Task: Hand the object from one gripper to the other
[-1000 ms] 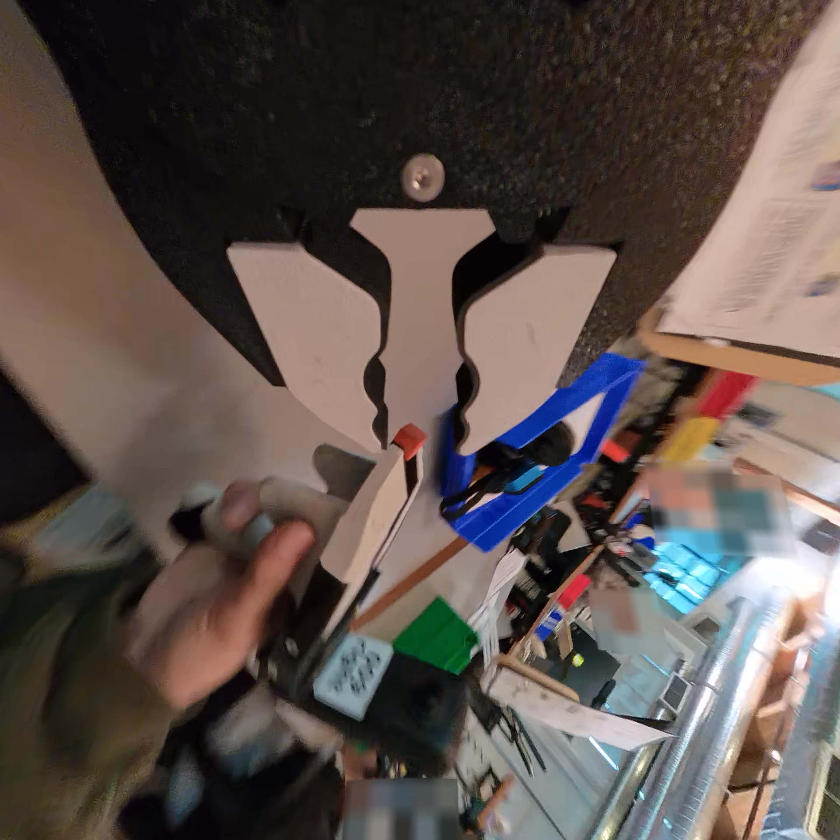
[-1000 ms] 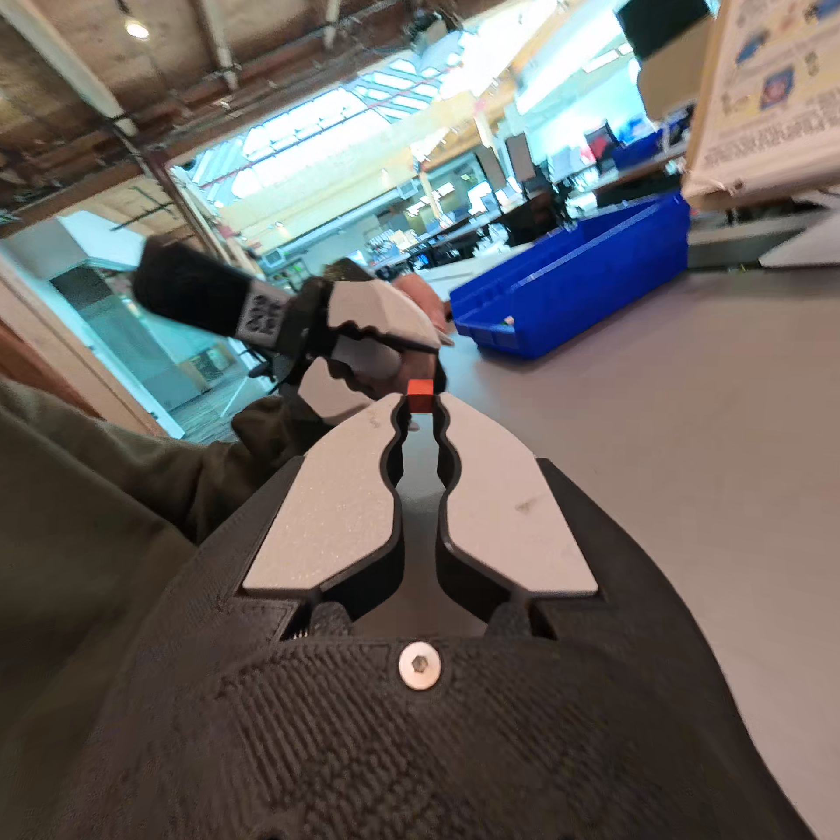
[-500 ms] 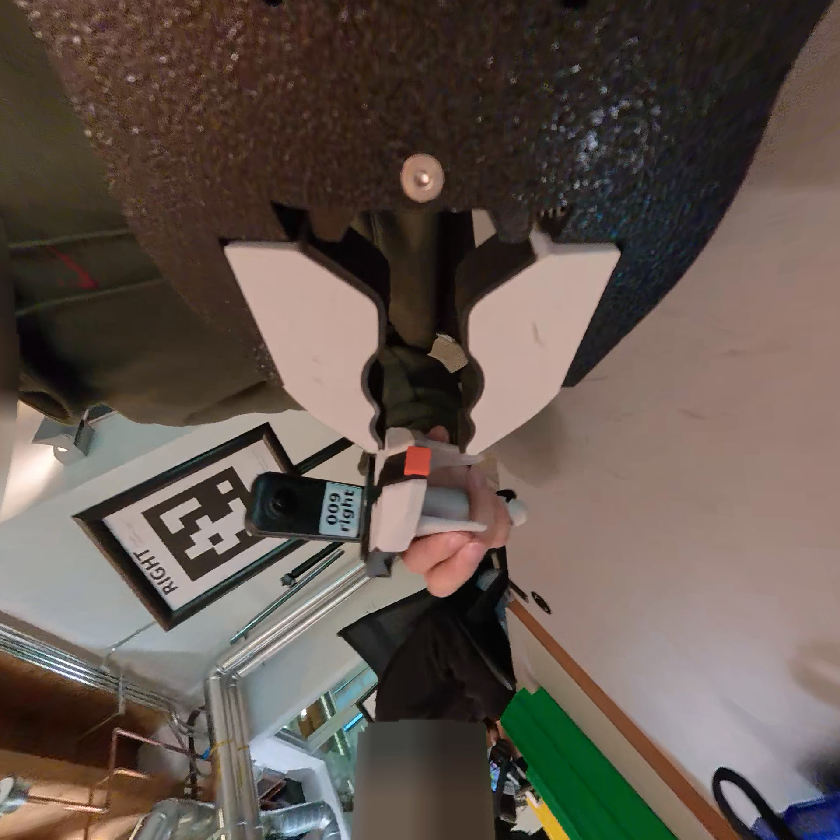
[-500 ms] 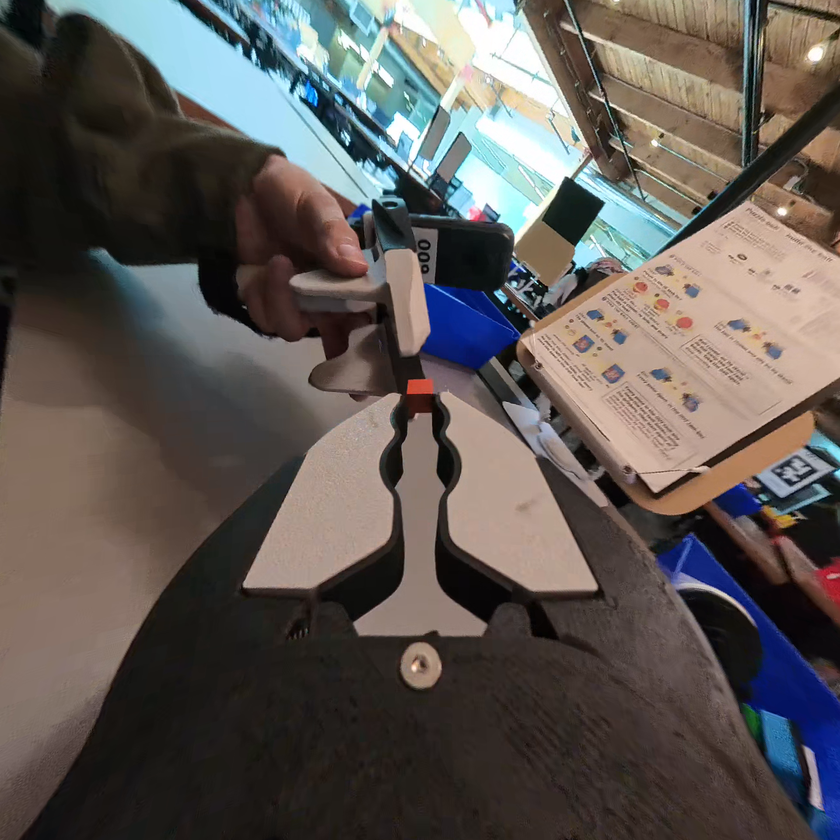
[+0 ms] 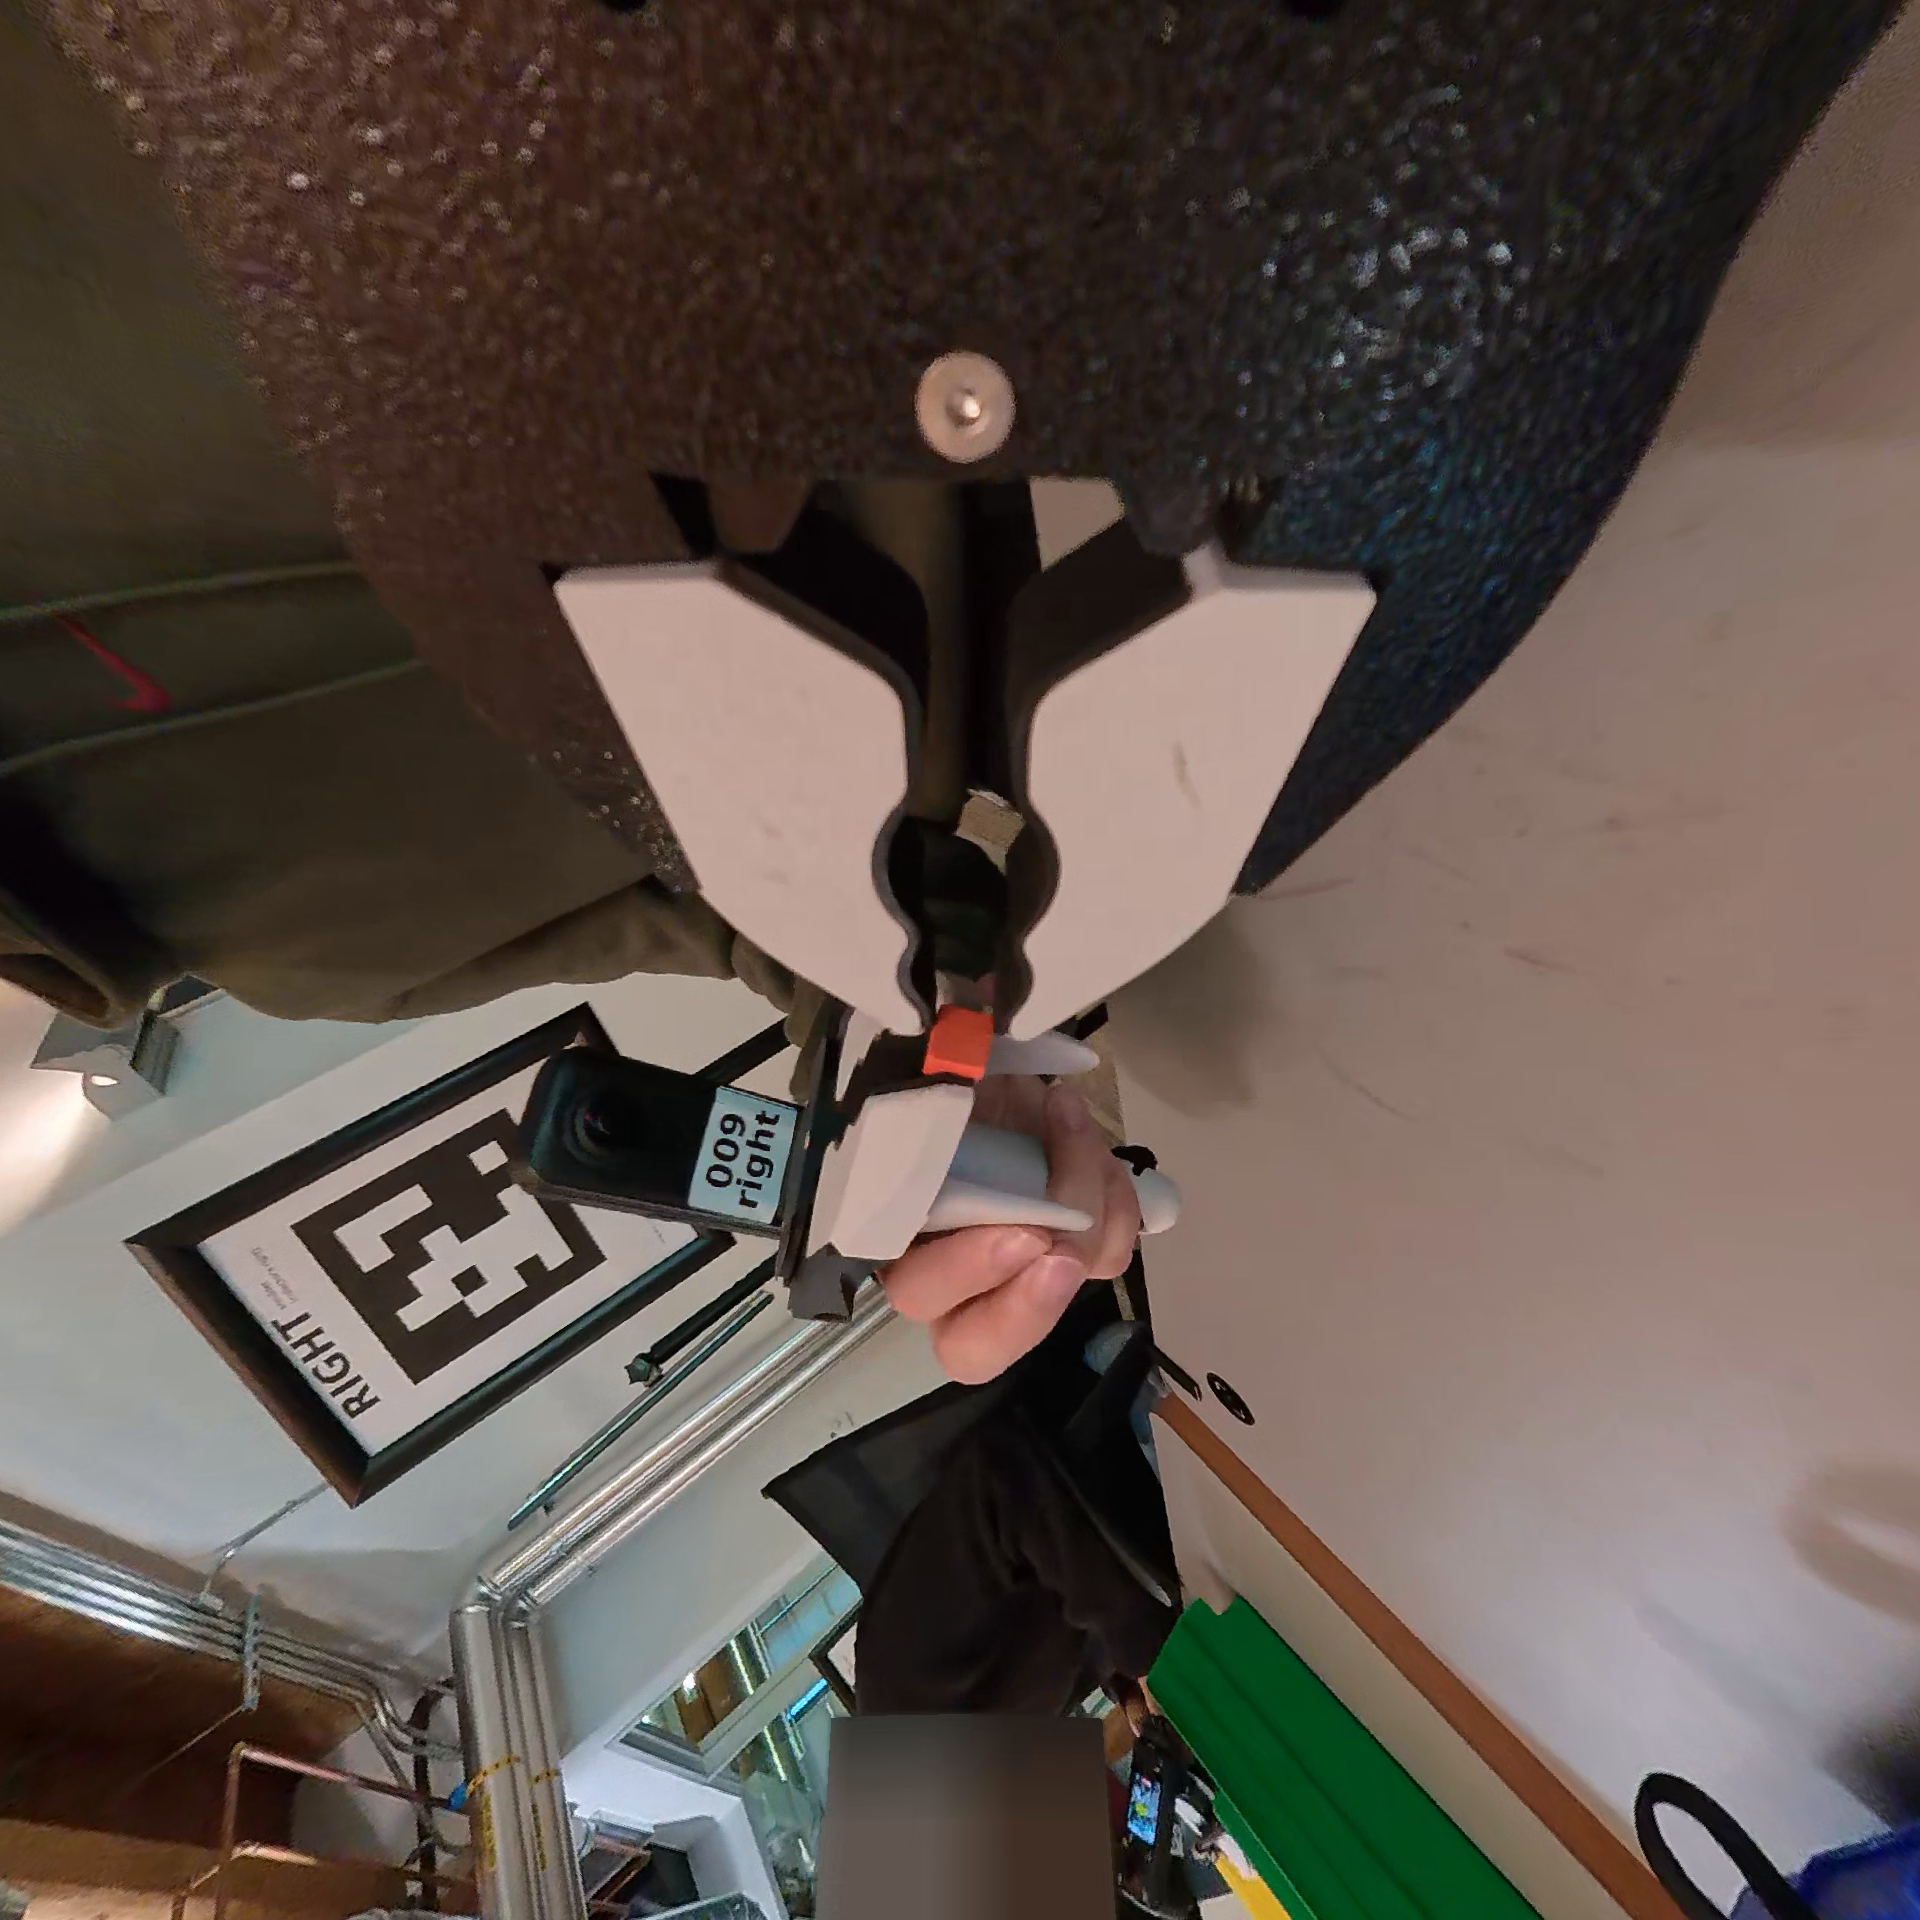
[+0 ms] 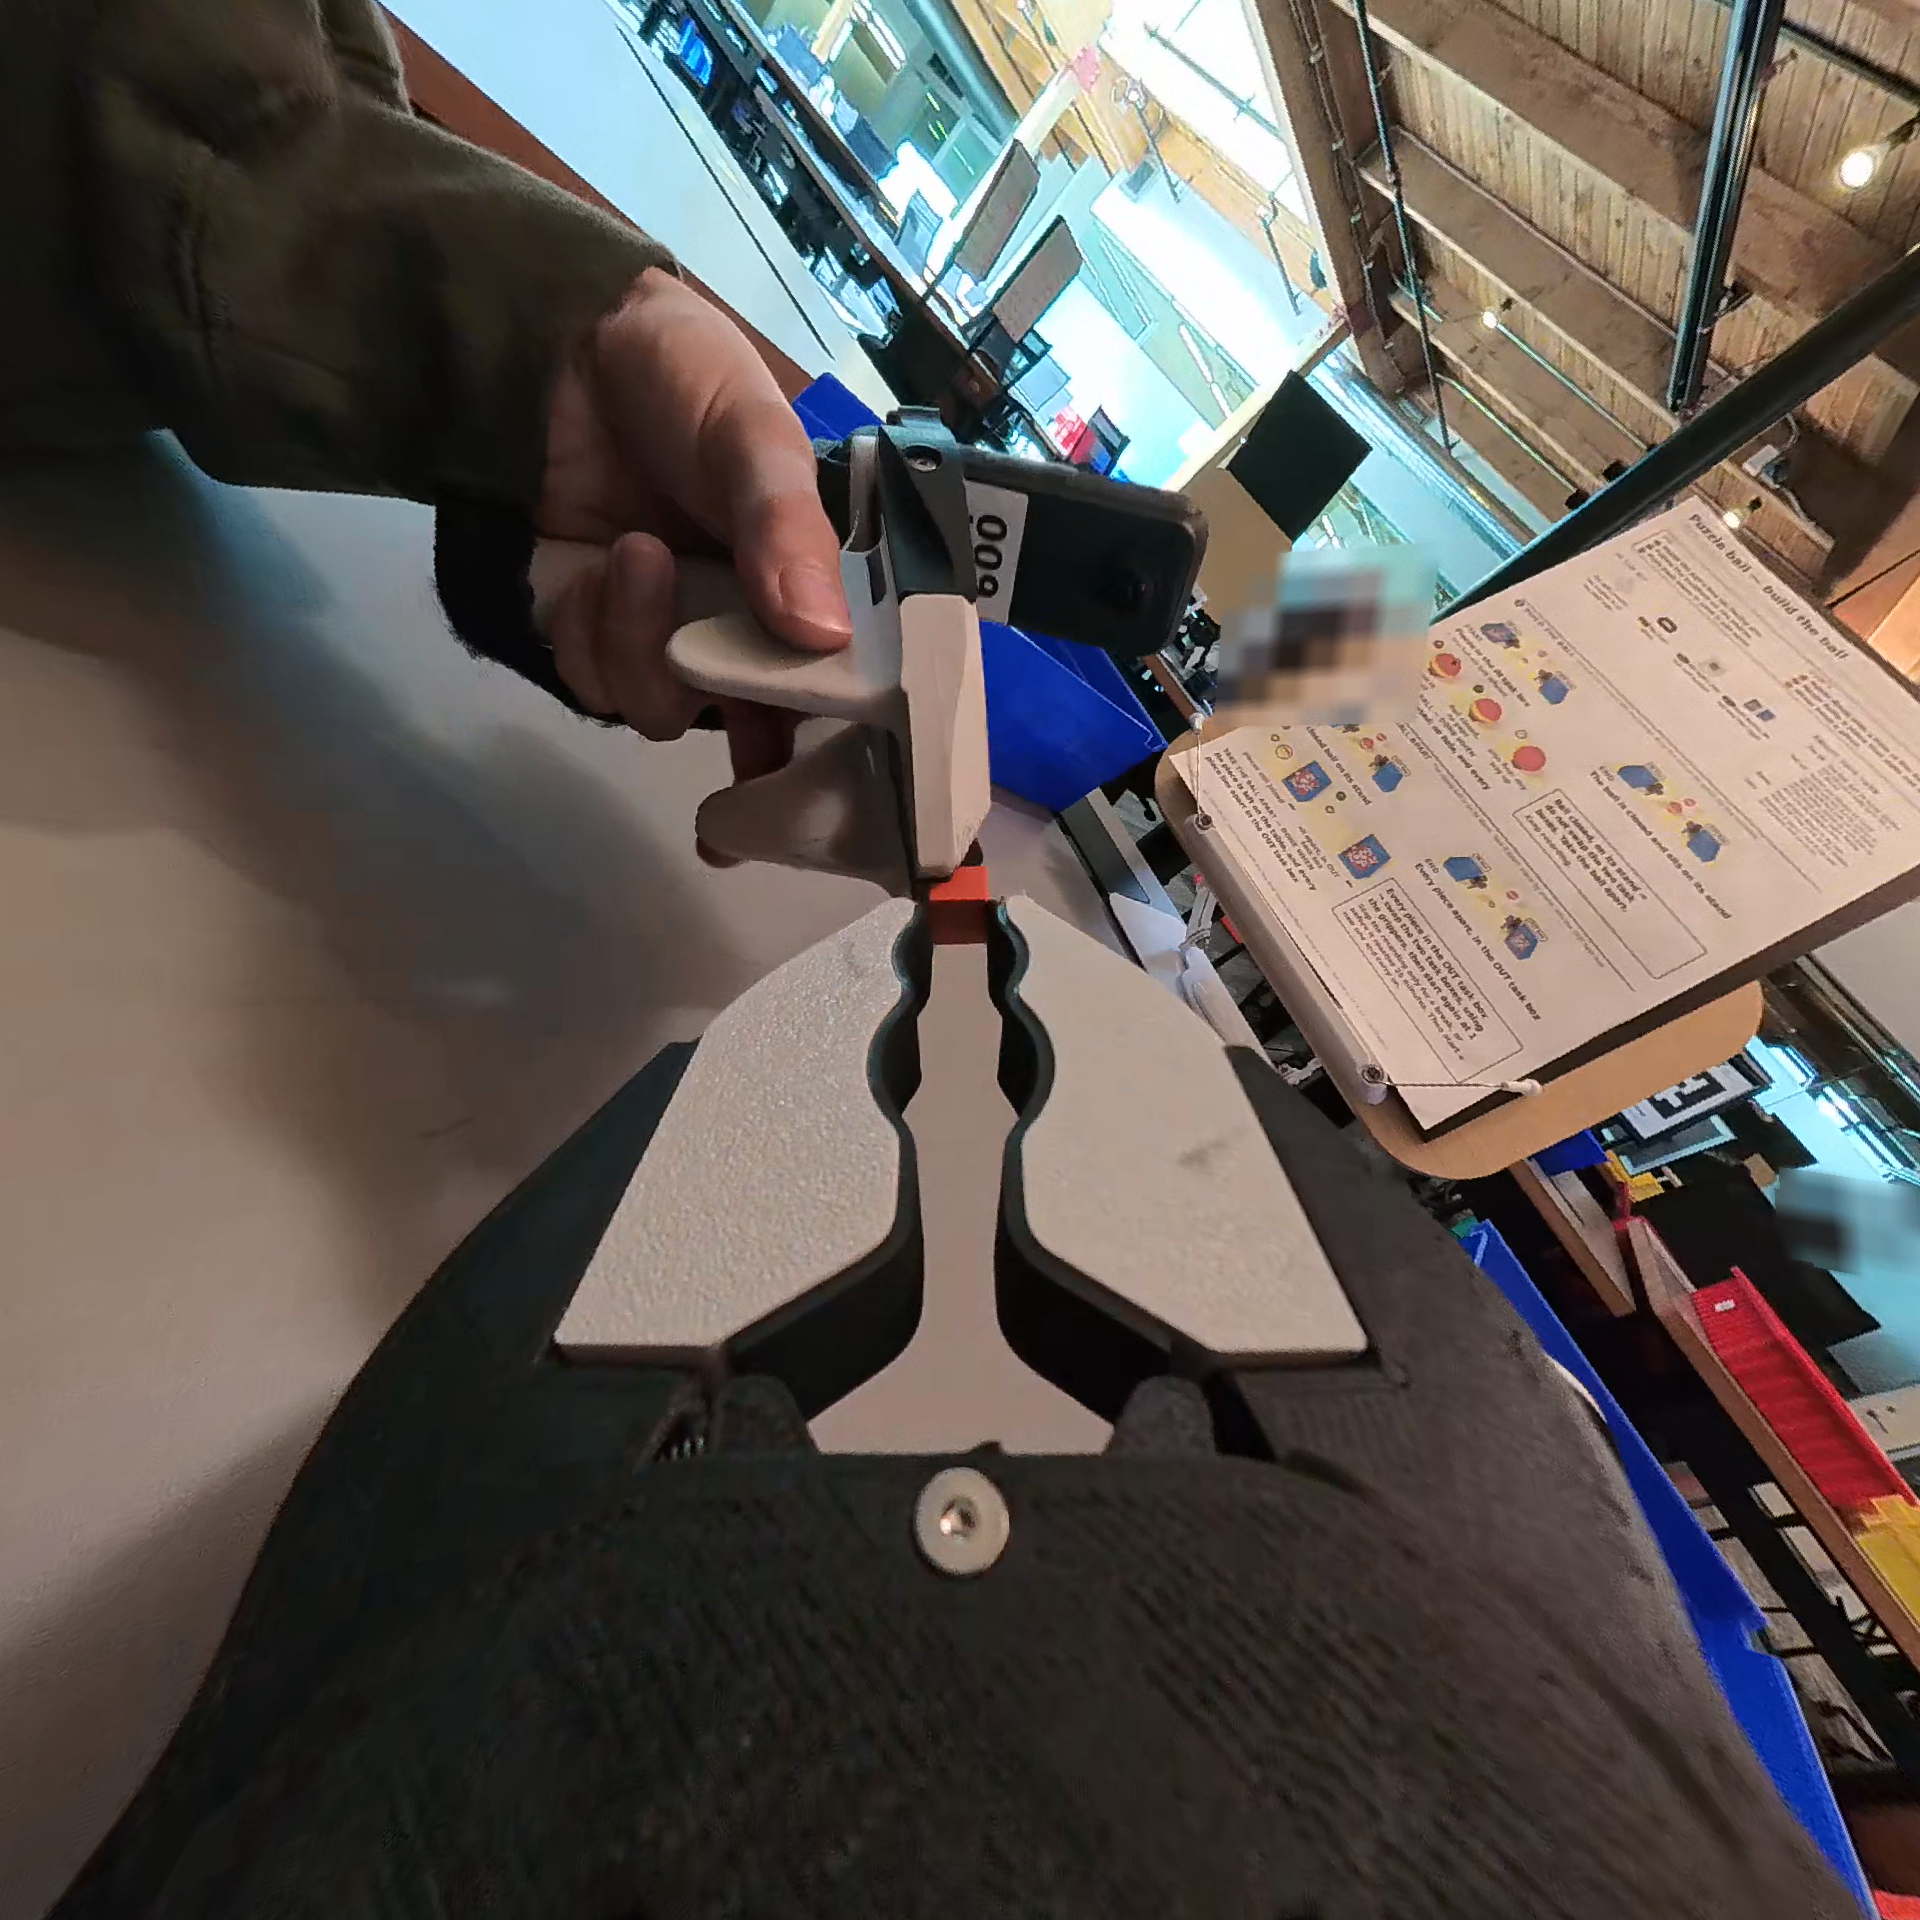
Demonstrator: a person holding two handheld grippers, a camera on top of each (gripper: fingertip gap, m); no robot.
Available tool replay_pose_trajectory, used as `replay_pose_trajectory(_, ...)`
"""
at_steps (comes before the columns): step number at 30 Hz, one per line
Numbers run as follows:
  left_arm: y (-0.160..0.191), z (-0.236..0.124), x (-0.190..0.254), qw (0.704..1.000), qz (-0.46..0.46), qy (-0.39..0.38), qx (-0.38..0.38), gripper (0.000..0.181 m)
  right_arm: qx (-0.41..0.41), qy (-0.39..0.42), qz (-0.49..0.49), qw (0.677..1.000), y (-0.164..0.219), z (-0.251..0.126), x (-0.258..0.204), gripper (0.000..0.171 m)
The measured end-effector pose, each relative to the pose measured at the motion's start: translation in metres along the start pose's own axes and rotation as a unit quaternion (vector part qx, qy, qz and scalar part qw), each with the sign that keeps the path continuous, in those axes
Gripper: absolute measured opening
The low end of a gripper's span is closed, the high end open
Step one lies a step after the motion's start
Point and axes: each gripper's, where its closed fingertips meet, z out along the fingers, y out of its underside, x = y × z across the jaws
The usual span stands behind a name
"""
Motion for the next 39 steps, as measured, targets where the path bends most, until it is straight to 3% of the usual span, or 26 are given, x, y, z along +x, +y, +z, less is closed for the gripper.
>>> replay_pose_trajectory(1,0.000,0.000,-0.001,1.000,0.011,-0.005,-0.001,0.010,-0.002,-0.001,0.001,1.000,0.001,0.000,0.000,0.010)
replay_pose_trajectory(6,-0.003,-0.001,-0.001,0.997,0.075,-0.018,0.006,0.009,0.012,0.004,0.063,0.998,-0.001,0.001,0.002,0.014)
replay_pose_trajectory(13,-0.026,-0.018,-0.002,0.972,0.214,-0.075,0.065,0.009,0.052,-0.010,0.289,0.956,-0.006,0.001,0.017,0.036)
replay_pose_trajectory(15,-0.023,-0.018,-0.001,0.970,0.225,-0.076,0.053,0.009,0.066,-0.006,0.302,0.951,-0.011,0.003,0.018,0.024)
replay_pose_trajectory(21,-0.018,-0.012,0.006,0.957,0.277,-0.075,0.035,0.009,0.068,-0.003,0.343,0.937,-0.012,0.006,0.019,0.013)
replay_pose_trajectory(30,-0.016,-0.009,0.008,0.951,0.299,-0.080,0.025,0.009,0.088,-0.021,0.361,0.928,-0.017,0.005,0.018,0.012)
replay_pose_trajectory(33,-0.014,-0.007,0.009,0.947,0.310,-0.082,0.020,0.009,0.094,-0.026,0.368,0.925,-0.018,0.005,0.018,0.018)
replay_pose_trajectory(39,-0.018,-0.006,0.007,0.924,0.363,-0.121,0.019,0.009,0.073,-0.010,0.402,0.913,-0.009,0.003,0.025,0.022)
